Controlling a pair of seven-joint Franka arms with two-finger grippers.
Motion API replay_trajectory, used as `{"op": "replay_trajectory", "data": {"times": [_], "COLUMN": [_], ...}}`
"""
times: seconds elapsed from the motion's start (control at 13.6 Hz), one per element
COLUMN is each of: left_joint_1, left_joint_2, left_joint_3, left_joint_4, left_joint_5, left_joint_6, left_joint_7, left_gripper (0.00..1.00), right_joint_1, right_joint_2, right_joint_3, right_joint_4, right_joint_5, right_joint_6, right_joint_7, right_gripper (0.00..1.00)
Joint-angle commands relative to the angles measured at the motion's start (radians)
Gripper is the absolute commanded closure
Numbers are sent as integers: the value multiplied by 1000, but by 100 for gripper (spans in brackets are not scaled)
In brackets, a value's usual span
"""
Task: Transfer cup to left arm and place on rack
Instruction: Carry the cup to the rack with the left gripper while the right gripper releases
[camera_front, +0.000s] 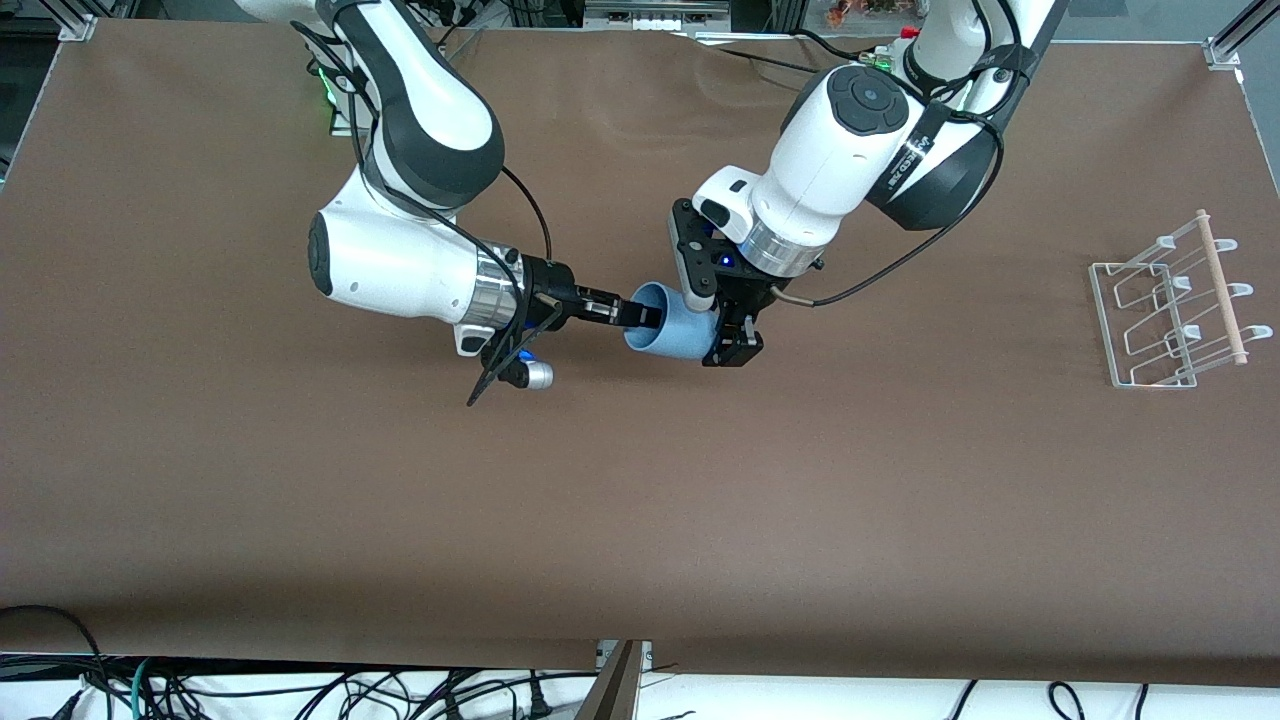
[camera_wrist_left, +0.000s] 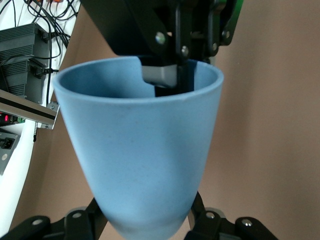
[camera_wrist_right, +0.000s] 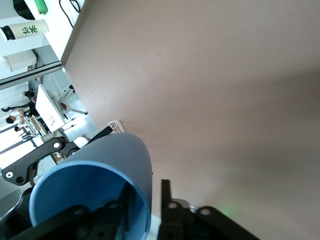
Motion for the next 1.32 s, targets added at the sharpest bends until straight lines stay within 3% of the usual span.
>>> {"op": "replay_trajectory", "data": {"times": [0.0, 0.29, 0.44, 0.66, 0.95, 1.1, 1.25], "left_joint_1": [33, 91, 169, 306, 505, 603, 648], "left_joint_2": [-17, -75, -107, -133, -135, -134, -134], "left_joint_3": [-1, -2, -1, 2, 16, 21, 27], "left_joint_4": [4, 4, 6, 9, 42, 47, 47], "left_joint_5": [-9, -25, -112, -151, -122, -47, 60], "left_joint_6": [-18, -160, -289, -450, -715, -830, -935], "left_joint_7": [25, 11, -36, -58, -66, -72, -84], "left_gripper": [100, 100, 100, 100, 100, 100, 100], "right_joint_1": [-8, -46, -86, -142, -149, -149, -149], "right_joint_2": [-1, -5, -16, -31, -50, -62, -78], "right_joint_3": [-2, -9, -20, -26, -78, -117, -157], "right_joint_4": [17, 39, 39, 40, 39, 39, 39], "right_joint_5": [19, 10, -30, -224, -591, -742, -824], "right_joint_6": [-6, -24, -90, -182, -273, -334, -377], "right_joint_7": [0, -1, -6, -10, -14, -73, -188], "right_gripper": [0, 0, 0, 0, 0, 0, 0]}}
